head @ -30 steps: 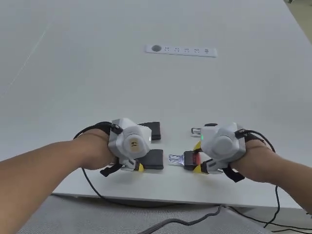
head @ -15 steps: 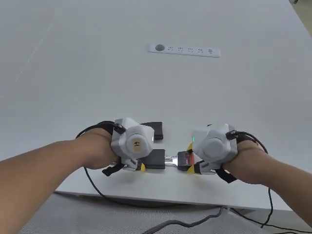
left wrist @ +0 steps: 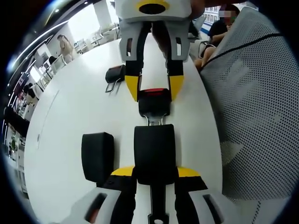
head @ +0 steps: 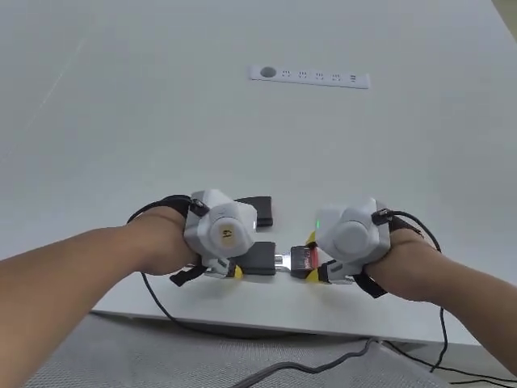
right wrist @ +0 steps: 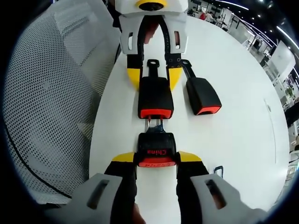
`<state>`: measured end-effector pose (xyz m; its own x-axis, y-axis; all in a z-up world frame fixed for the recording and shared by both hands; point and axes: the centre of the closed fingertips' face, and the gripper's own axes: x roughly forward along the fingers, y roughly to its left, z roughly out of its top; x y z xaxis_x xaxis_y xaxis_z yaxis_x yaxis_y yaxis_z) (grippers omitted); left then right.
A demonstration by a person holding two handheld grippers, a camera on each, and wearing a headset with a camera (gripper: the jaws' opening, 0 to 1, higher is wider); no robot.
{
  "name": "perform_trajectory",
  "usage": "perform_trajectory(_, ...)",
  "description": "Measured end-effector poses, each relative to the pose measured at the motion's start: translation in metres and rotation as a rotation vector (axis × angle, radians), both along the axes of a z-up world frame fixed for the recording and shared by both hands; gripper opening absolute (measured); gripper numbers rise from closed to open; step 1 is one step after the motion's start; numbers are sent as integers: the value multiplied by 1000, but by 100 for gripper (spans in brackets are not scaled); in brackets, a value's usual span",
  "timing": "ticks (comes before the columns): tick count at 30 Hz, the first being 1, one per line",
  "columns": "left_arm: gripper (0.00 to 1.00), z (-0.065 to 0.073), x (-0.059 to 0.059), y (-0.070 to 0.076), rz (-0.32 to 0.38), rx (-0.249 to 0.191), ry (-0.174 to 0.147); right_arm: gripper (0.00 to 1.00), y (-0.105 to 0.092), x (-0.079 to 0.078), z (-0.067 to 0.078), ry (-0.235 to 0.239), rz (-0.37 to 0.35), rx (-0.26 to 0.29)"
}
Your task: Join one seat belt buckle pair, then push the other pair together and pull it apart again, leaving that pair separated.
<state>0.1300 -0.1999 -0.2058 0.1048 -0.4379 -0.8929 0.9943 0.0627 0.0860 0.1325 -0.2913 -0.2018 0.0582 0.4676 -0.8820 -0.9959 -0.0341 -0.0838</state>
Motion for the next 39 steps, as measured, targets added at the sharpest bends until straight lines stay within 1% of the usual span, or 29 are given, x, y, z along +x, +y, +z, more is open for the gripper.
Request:
perform_trajectory(2,32,-1,0,0,-4,1,2,30,0,0,0,1,1,2)
perform_trajectory(7,31,-1,0,-1,-14,24,10,29,3,0,0,12,-16,5)
perform_trajectory(9,31,0,-2,-1,-21,23,14,28,4,-1,1,9,-15,-1)
perform_trajectory(11,31,-1,0,-2,-15,19,23,28,6,-4,2,19,-25,4)
perform_trajectory(13,31,-1,1,-1,-16,20,25,28,7,-3,1,15,-24,3)
perform_trajectory(16,31,-2,0,-1,-20,20,24,28,12,-5,1,18,-25,18)
perform_trajectory(18,31,-2,0,-1,-21,18,22,28,17,-4,-1,12,-18,11)
perform_trajectory(21,31,-2,1,-1,-19,16,20,28,20,-3,0,20,-23,21)
perform_trajectory(22,31,-2,1,0,-10,15,25,27,42,-9,3,49,-42,122)
perform_trajectory(23,31,-2,1,0,-14,18,23,27,27,-10,-2,27,-10,20)
perform_trajectory(24,31,-2,1,0,-12,19,23,27,22,-10,-2,26,-7,3)
perform_trajectory(29,31,0,1,0,-13,31,26,28,21,-11,0,28,-13,8)
perform_trajectory(34,31,-1,2,2,0,26,34,28,20,-6,-1,30,-16,13)
perform_trajectory(35,31,-1,2,2,4,34,31,28,20,-5,-1,23,-9,15)
perform_trajectory(36,30,0,1,2,12,35,31,28,18,-3,-1,3,5,4)
perform_trajectory(39,30,0,3,6,29,7,39,28,17,-2,-2,25,-11,23)
